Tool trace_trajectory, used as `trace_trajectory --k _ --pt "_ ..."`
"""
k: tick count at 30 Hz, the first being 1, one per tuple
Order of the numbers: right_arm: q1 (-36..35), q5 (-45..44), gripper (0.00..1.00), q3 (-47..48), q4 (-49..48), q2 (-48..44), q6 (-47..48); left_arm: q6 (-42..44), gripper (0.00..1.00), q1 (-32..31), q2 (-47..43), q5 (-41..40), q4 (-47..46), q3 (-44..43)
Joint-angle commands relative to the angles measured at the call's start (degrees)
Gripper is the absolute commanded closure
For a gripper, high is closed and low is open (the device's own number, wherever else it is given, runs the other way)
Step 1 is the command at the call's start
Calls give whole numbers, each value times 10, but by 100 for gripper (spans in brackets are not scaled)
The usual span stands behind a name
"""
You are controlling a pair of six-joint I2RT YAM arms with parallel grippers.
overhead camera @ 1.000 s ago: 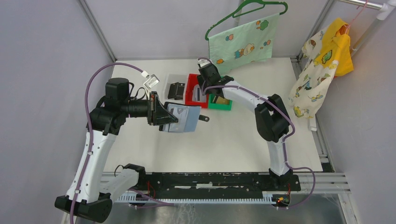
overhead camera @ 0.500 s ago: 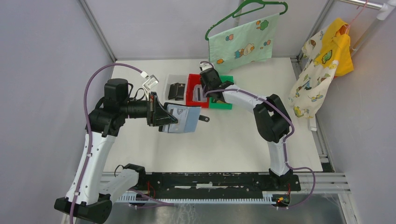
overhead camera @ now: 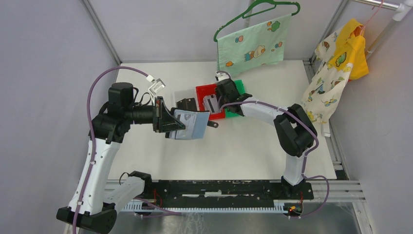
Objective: Take the credit cards out of the card holder
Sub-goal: Remove the credit card from the card holder.
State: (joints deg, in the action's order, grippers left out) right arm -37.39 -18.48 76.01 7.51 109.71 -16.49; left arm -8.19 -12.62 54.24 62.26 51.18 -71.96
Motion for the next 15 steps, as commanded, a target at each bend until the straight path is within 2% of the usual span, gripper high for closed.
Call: trace_trajectory --k 1,8,12,15 --pt "-1 17 51 -32 28 -46 -10 31 98 1 -9 39 -2 -20" --pt "0 108 21 -24 53 -171 9 54 98 2 -10 64 21 -20" --pt "1 181 15 -42 70 -244 44 66 98 1 -14 85 31 -17" --pt "4 283 12 -63 68 -301 66 85 98 1 -12 122 52 -17"
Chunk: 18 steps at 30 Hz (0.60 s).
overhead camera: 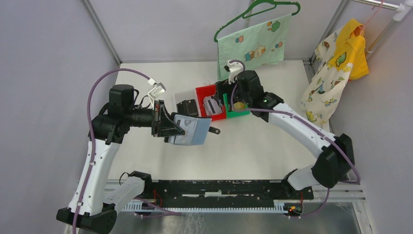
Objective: Take the credit cards out of the card holder
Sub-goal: Remove the credit card from the card holder.
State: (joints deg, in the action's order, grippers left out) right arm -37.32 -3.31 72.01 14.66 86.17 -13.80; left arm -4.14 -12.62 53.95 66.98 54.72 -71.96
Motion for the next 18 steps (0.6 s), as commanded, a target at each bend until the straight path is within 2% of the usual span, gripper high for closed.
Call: trace_trajectory --k 1,10,18 --pt "5 162 11 -29 -7 -84 43 55 98 1 -9 84 24 -18" --pt "5 429 6 -66 -105 -176 3 79 98 2 -5 142 55 -13" --pt "6 521 4 -88 -208 -190 -72 88 98 1 -11 81 60 -16"
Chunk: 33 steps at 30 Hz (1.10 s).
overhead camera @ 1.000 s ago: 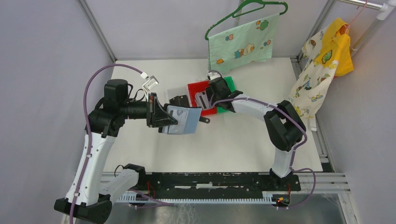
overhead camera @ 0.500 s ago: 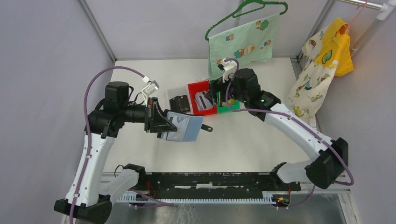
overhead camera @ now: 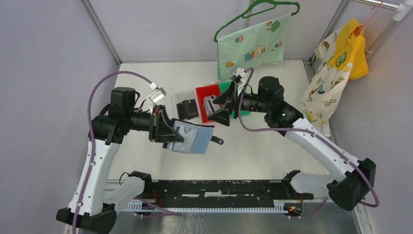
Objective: Take the credit cards out of the card holder
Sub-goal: Remove the credit card from the card holder.
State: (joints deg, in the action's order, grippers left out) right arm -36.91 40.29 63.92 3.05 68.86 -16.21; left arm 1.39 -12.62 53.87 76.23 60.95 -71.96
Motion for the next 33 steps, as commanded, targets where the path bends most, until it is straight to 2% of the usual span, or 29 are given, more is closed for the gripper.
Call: trace_trajectory --k 1,8,17,24,29,33 --pt "1 91 4 -10 -99 -18 -54 42 98 0 -12 -20 3 -17" --pt "2 140 6 -56 -192 -32 -122 92 98 1 -6 -58 40 -23" --pt "-11 161 7 -64 -220 -5 -126 78 98 1 11 4 43 -17" --pt "-53 173 9 -82 -276 0 -143 74 98 2 15 -2 43 -19" --pt "-69 170 20 -91 -300 7 -157 70 98 1 18 -1 43 -24" --pt "-82 164 42 -95 -303 12 -164 64 98 1 22 -17 43 -28"
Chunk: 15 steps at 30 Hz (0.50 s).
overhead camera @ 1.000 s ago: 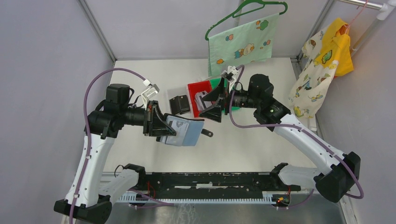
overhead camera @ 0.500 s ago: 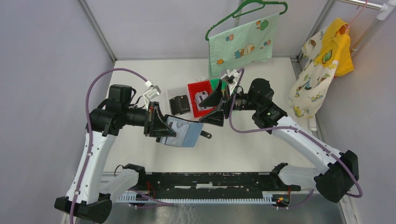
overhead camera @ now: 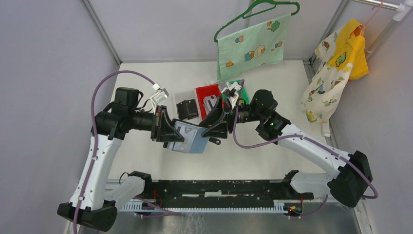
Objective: Take the credit cards out of the card holder
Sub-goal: Remove the credit card from the card holder.
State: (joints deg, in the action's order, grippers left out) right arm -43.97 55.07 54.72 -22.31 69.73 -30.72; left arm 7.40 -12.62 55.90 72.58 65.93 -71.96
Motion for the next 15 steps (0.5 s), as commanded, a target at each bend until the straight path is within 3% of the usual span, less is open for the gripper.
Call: trace_trajectory --k 1,5,15 --pt "-15 14 47 -5 -53 5 -22 3 98 1 3 7 -8 -29" --pt "-29 -1 66 -19 -76 15 -45 -40 98 2 2 -67 -57 -22" --pt "-39 -36 71 -46 -118 40 -98 -56 98 2 8 -79 -82 -12"
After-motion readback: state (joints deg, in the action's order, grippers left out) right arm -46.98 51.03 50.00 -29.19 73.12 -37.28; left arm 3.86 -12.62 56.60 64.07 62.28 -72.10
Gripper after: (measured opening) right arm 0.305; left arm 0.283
